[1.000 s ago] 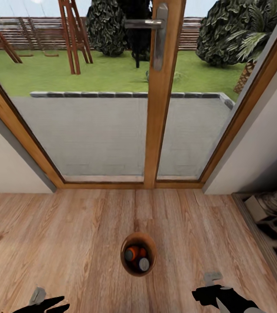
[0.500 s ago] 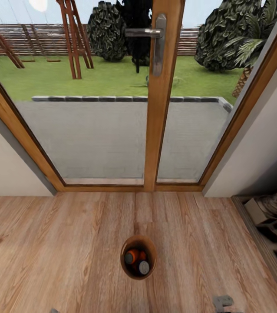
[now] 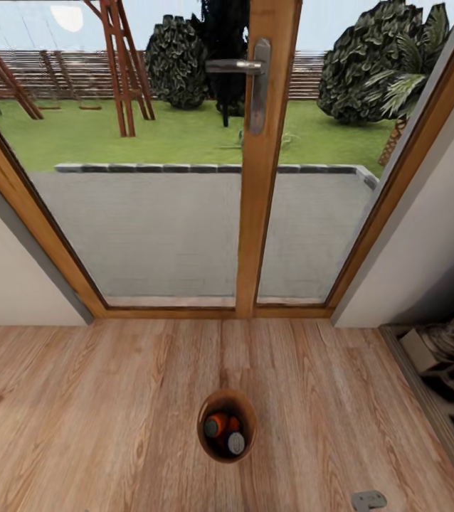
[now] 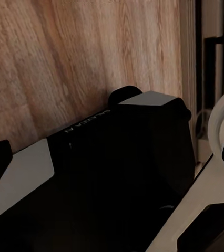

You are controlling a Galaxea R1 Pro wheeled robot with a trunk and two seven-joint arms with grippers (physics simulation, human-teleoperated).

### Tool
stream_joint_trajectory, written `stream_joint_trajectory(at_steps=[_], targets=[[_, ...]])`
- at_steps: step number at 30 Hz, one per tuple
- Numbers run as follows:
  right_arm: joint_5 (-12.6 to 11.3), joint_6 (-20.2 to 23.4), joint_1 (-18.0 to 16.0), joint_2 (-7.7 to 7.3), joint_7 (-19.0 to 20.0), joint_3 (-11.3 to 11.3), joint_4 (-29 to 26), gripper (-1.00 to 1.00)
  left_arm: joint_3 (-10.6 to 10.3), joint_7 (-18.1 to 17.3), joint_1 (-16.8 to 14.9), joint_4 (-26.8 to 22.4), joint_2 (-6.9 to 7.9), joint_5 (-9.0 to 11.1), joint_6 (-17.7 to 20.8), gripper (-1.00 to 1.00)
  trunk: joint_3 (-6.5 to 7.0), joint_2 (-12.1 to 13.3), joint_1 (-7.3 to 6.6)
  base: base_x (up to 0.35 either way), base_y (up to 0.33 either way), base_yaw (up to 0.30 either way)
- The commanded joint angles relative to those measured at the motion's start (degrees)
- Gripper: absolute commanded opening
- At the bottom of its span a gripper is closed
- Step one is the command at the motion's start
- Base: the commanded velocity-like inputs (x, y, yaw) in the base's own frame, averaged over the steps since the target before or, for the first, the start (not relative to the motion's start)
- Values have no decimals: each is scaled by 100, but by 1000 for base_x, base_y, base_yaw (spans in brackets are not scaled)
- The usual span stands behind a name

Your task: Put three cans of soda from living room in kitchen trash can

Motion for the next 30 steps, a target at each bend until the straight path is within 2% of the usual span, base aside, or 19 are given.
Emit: stream_joint_trajectory(at_steps=[1, 30], targets=[[0, 0, 8, 0, 0, 0, 0, 100, -2, 0, 0, 0, 0, 0, 0, 100, 10, 0, 0, 0, 0, 0], [0, 0, 30, 7, -4, 0, 35, 100, 2, 9, 1, 0, -1, -1, 0, 100, 286, 0, 0, 0, 0, 0]])
